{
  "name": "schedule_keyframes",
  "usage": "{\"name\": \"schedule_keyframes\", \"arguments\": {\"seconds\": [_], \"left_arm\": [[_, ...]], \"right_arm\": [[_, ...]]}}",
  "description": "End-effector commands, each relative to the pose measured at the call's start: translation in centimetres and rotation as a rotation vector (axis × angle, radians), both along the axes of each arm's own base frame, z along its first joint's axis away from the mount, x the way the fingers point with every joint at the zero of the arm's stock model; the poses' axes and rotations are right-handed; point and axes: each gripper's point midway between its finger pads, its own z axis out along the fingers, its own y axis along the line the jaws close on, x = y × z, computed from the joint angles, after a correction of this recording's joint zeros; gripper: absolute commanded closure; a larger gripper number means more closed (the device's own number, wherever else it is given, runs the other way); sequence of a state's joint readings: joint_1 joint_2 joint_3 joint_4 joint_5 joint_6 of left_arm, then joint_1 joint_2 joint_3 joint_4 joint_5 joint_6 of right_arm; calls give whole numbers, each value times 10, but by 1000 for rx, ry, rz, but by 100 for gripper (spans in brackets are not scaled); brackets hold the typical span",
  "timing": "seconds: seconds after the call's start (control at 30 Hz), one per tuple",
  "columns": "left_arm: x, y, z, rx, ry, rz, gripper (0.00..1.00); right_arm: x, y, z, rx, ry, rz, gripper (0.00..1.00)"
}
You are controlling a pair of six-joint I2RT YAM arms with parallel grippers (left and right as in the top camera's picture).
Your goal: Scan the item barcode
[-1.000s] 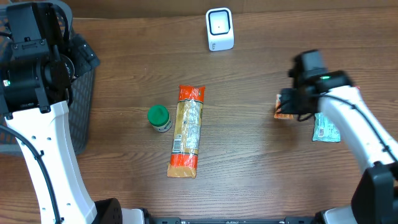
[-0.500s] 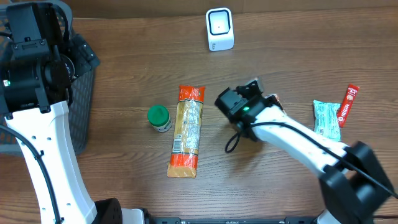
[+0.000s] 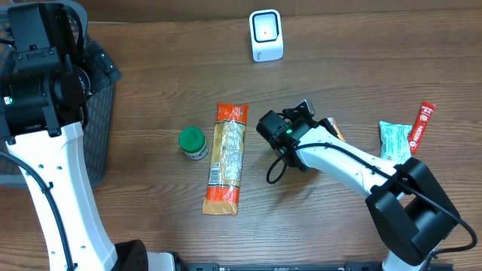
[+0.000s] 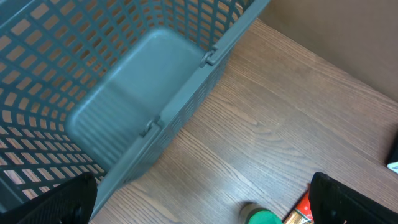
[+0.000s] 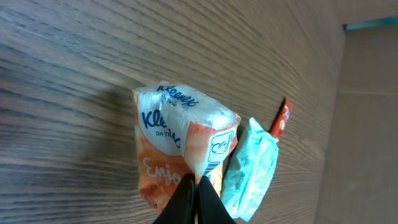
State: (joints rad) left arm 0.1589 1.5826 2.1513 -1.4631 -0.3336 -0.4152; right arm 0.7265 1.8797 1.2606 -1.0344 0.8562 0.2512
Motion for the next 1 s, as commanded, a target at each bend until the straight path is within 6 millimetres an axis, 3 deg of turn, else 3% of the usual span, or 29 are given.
{"name": "schedule_keyframes", "arguments": {"seconds": [0.0,0.97], "left_arm": [[1,4,2,15,1,5,0],[1,4,2,15,1,6,0]], "right_arm": [[1,3,-3,30,-4,-13,96],[-4,11,-27,71,69,-13,96]]}}
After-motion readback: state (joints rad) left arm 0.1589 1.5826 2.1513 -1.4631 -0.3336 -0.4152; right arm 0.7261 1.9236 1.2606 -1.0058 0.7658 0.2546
